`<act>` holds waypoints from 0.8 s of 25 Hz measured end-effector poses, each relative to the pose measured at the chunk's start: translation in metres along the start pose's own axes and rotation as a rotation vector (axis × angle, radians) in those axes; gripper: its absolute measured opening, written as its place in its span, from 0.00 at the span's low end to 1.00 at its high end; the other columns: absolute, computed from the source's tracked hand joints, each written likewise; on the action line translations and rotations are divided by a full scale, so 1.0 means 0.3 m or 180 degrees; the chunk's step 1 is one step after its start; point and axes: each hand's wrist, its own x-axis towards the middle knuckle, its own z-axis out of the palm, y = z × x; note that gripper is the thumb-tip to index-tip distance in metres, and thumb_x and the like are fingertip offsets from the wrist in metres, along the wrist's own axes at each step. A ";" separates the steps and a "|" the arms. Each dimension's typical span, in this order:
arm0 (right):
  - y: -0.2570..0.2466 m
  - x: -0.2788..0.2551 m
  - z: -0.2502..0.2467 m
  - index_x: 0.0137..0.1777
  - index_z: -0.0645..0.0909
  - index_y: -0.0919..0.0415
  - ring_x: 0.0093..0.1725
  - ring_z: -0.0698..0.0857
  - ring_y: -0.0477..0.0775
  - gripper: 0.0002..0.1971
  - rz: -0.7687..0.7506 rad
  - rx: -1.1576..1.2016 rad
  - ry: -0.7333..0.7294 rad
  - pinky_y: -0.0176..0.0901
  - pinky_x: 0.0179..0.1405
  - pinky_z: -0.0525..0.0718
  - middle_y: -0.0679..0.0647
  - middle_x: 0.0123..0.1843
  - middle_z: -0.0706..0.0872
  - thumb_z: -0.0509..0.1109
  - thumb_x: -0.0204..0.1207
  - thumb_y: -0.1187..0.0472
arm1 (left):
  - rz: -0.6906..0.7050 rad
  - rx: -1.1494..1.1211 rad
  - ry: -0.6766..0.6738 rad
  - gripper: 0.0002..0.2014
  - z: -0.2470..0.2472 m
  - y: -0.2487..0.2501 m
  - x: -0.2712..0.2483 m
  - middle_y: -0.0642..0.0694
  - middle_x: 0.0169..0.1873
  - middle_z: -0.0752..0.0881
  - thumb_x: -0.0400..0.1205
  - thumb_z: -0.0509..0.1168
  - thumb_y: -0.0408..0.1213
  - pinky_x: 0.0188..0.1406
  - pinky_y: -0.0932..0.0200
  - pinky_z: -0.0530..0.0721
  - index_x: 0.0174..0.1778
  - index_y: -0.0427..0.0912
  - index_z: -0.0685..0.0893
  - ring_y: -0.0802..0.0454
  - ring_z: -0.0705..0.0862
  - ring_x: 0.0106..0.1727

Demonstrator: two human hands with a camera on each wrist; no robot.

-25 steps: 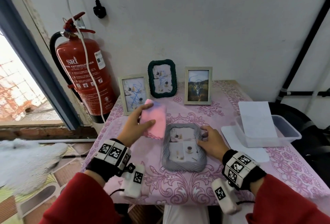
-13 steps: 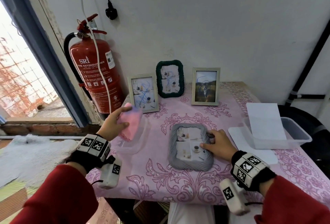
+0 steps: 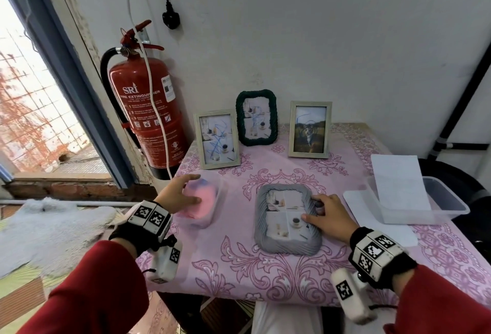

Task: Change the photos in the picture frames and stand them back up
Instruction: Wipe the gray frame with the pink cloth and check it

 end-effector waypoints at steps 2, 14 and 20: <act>0.000 0.000 0.000 0.73 0.69 0.66 0.59 0.78 0.56 0.33 -0.0009 -0.0009 0.0004 0.41 0.67 0.74 0.63 0.66 0.68 0.77 0.70 0.58 | 0.0171 0.0224 0.0381 0.29 0.005 0.004 0.002 0.41 0.74 0.70 0.74 0.73 0.34 0.77 0.52 0.64 0.72 0.43 0.75 0.44 0.68 0.75; 0.002 -0.005 -0.003 0.73 0.70 0.67 0.54 0.75 0.51 0.33 -0.0063 0.0016 0.0007 0.42 0.68 0.75 0.64 0.65 0.68 0.77 0.70 0.59 | 0.0174 0.0665 -0.0541 0.28 0.056 0.002 0.009 0.45 0.74 0.73 0.79 0.69 0.41 0.71 0.60 0.68 0.75 0.47 0.71 0.47 0.73 0.72; -0.012 -0.013 -0.011 0.74 0.68 0.66 0.61 0.77 0.56 0.33 -0.0011 -0.0006 -0.0072 0.42 0.68 0.75 0.63 0.67 0.67 0.76 0.71 0.58 | 0.0435 -0.0114 0.0649 0.20 0.043 0.100 -0.020 0.43 0.67 0.80 0.79 0.67 0.33 0.63 0.59 0.72 0.68 0.41 0.78 0.47 0.78 0.65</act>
